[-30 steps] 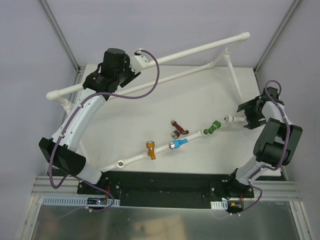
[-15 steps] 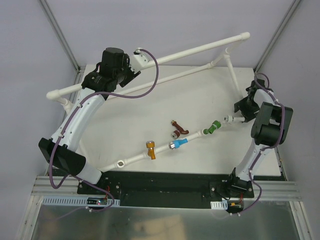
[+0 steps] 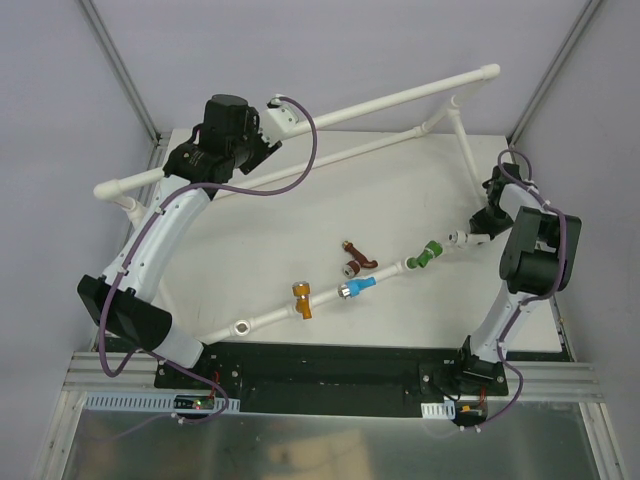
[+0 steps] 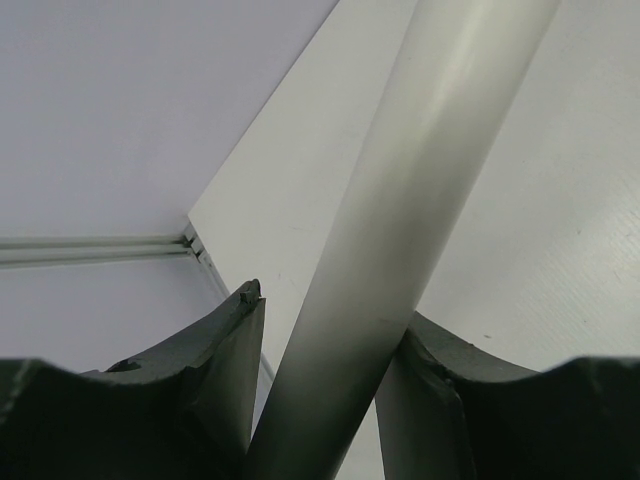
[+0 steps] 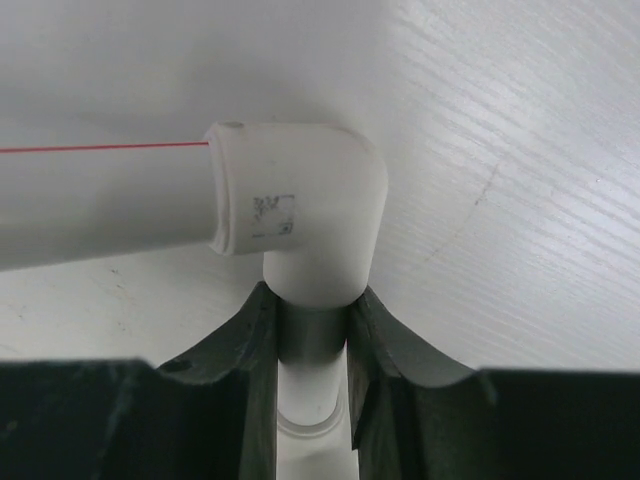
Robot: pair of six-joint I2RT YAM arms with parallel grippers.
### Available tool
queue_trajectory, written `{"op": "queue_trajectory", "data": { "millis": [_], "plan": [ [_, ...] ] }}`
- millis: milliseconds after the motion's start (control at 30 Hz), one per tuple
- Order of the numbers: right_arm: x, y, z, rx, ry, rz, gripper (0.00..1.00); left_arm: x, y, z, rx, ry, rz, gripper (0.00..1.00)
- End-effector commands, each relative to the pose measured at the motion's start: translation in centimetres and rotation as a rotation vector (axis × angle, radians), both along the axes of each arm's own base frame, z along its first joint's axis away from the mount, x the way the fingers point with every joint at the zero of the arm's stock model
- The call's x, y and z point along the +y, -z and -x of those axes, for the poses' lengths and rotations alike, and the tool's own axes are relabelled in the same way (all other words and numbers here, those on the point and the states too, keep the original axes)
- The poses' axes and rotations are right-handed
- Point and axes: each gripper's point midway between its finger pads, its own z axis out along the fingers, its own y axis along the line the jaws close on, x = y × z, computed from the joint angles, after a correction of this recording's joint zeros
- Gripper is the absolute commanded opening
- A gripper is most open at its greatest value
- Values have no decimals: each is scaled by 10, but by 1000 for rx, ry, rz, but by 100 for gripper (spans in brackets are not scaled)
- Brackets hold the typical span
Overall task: Install the water faucets
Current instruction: Adjust the adaptor at the center of the board.
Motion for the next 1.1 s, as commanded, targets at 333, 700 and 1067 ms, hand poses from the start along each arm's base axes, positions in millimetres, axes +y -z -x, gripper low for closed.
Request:
{"op": "queue_trajectory", "data": {
  "millis": [333, 700, 1067],
  "plan": [
    [23, -192, -28, -800, -32, 10, 0, -13, -72, 12, -139, -84, 410, 0],
    [42, -402, 16, -1257, -153, 115, 0, -1, -137, 53, -316, -69, 592, 0],
    [86, -574, 82, -1638, -308, 66, 0, -3, -168, 94, -359, -14, 779, 0]
  ]
}}
